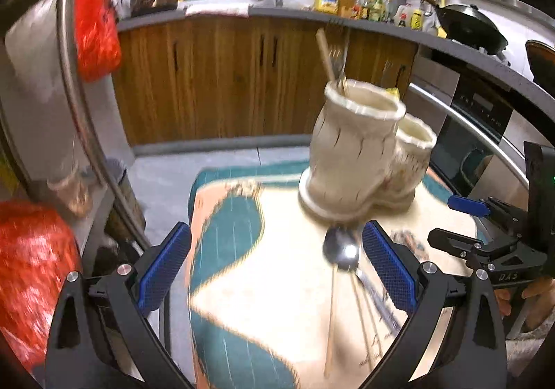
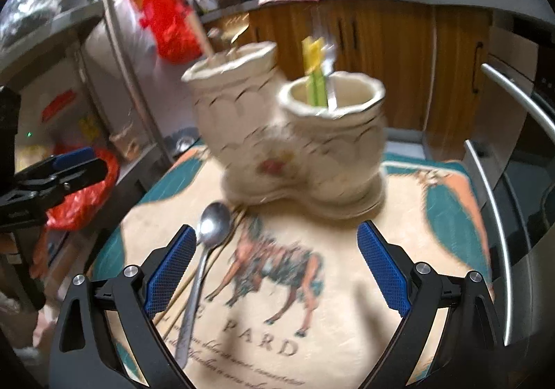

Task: Organize utensils
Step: 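Move both tools back over the spoon and chopsticks on the mat, then grasp the silver spoon with the right gripper while the left grasps a chopstick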

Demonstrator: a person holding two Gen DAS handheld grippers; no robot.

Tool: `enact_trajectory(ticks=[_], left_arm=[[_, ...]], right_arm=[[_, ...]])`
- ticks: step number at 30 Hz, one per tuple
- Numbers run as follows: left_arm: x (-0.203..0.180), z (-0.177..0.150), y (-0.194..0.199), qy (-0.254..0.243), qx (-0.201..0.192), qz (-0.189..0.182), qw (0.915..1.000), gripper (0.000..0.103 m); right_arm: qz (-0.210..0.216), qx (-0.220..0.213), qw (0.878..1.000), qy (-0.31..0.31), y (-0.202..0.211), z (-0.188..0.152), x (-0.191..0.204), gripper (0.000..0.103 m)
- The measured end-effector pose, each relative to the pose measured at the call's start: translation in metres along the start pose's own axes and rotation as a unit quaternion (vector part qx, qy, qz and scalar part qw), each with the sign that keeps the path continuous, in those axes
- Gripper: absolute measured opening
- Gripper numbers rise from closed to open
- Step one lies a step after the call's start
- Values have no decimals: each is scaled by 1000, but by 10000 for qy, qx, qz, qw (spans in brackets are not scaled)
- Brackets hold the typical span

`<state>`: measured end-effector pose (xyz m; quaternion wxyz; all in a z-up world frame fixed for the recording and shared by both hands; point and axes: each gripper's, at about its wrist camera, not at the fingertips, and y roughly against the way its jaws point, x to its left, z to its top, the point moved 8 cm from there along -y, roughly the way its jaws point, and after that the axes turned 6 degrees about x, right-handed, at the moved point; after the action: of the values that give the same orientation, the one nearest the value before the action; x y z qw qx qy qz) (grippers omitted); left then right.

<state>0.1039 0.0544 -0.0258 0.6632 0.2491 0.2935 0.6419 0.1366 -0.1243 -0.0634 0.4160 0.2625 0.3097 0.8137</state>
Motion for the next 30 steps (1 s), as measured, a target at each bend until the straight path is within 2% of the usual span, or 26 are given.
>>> enact_trajectory(ticks=[2, 4, 12, 14, 23, 25, 30], left_arm=[[5, -12, -4, 67, 117, -1, 9999, 97], [8, -23, -8, 160, 239, -22, 9996, 97], [6, -48, -21, 106, 492, 16, 9987, 97], [6, -50, -22, 112, 507, 3, 9987, 97], [3, -51, -24, 129, 522, -46, 9985, 97], [1, -52, -24, 112, 530, -56, 9985, 97], [-4, -52, -27, 37, 587, -84, 9982, 97]], right_arm=[[12, 94, 9999, 118, -7, -5, 12, 92], [67, 220, 9994, 247, -15, -12, 25, 86], [77, 579, 9969, 526, -38, -24, 56, 42], [90, 677, 9963, 515, -45, -26, 58, 36], [96, 895, 9950, 421, -62, -28, 62, 17], [87, 893, 9950, 436, -63, -27, 64, 10], [251, 850, 9955, 326, -58, -26, 65, 7]])
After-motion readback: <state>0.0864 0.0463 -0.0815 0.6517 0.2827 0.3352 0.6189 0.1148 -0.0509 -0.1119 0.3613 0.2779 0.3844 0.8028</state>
